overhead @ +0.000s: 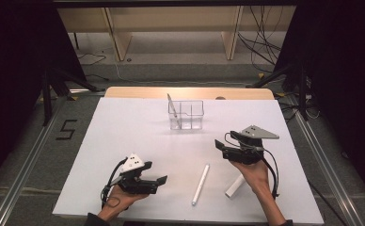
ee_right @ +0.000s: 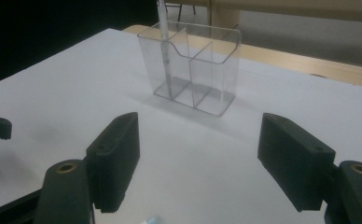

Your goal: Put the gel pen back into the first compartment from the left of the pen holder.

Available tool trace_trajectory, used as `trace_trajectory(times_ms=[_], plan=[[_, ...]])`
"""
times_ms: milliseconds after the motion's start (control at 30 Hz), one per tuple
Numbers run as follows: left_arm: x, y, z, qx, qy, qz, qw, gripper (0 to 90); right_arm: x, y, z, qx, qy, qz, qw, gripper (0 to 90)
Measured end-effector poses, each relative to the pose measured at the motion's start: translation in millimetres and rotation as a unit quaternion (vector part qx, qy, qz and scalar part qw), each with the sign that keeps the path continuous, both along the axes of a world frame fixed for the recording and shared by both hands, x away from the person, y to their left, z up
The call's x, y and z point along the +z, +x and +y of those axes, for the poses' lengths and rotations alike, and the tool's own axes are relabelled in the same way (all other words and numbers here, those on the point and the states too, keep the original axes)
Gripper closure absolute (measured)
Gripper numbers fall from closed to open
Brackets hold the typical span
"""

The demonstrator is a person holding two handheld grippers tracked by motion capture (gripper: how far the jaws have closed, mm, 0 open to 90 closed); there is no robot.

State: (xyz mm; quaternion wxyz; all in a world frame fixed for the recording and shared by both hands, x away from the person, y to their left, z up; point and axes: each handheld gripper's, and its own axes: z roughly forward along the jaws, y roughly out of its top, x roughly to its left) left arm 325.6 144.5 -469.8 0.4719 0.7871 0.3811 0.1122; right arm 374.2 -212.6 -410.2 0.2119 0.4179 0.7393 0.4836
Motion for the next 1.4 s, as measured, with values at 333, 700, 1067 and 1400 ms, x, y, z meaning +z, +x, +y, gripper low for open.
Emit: trace_trajectory(times_ms=[333, 700, 1067, 1400], plan=[[2.6, -1.3, -18.3, 0.001, 0.012, 0.012, 0.9999, 17.5, -10.0, -22.2, -16.7, -0.016, -0.003, -0.009, 0.9998, 30.3], [2.8, -1.1, -33.5, 0.001, 0.019, 0.025, 0.9995, 17.5, -22.4, -38.8, -25.0, -0.007, 0.01, 0.002, 0.9999, 26.8], [3.0, -0.3, -47.1, 0.005, 0.031, 0.035, 0.9989, 17.5, -25.5, -47.8, -27.9, -0.009, 0.011, 0.002, 0.9999, 26.7], [5.0, 0.3, -55.1, 0.002, 0.039, 0.039, 0.9985, 17.5, -28.6, -54.4, -29.6, -0.005, 0.013, 0.003, 0.9999, 24.6]])
